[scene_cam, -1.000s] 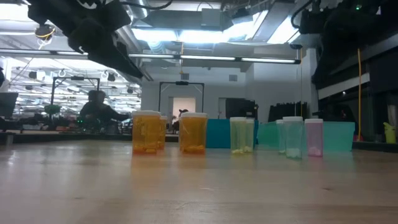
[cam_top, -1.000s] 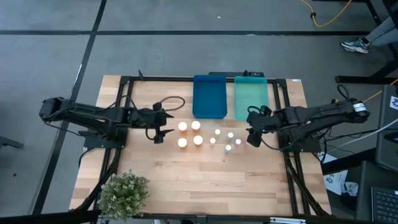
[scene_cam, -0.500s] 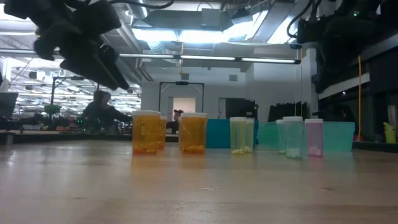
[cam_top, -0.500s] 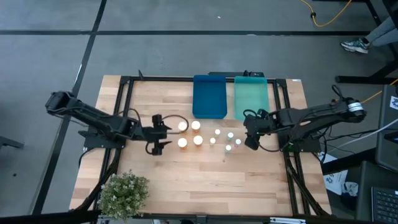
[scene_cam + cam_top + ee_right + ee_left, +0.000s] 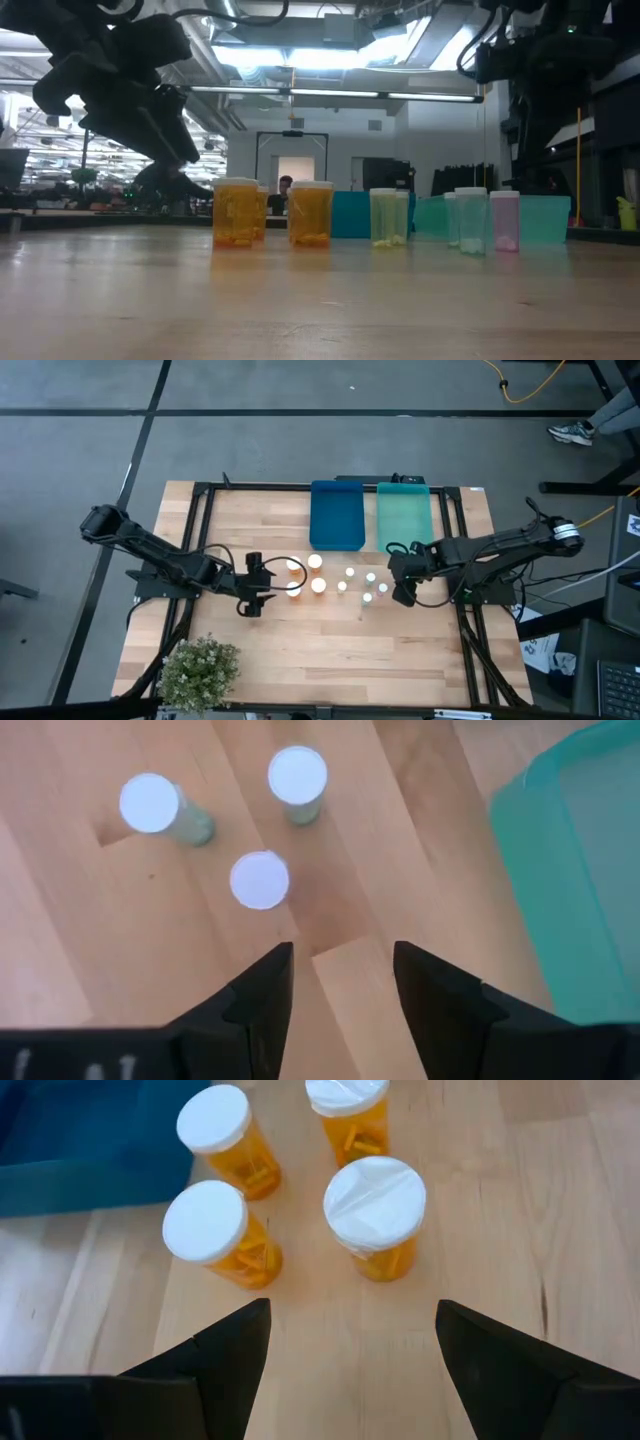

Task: Pick and place medicine bottles into bin by pill shape (circle, oval)
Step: Put the pink pill bottle into the green transparent bin

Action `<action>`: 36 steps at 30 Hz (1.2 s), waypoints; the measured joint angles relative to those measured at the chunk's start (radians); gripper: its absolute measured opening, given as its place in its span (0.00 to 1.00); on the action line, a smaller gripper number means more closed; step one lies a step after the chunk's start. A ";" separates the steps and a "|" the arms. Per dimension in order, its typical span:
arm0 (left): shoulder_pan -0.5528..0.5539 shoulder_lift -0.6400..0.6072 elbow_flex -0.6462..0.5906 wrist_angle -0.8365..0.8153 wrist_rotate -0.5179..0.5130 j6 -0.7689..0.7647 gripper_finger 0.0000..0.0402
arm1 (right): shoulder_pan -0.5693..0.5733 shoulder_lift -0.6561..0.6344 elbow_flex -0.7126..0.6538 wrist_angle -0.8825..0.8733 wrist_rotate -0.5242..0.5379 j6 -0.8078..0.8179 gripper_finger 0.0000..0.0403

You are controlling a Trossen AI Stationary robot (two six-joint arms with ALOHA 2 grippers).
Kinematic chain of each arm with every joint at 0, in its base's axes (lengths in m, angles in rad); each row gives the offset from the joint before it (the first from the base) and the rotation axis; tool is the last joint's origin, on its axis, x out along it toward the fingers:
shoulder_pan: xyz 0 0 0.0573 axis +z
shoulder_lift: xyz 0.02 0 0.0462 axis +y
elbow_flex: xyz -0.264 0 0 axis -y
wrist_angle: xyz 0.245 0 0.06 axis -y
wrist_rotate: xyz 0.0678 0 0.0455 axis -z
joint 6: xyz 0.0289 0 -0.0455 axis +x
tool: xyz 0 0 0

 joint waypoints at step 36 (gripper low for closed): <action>0.001 -0.001 0.000 0.012 0.001 0.000 0.69 | 0.044 0.175 -0.002 0.028 -0.095 -0.112 0.44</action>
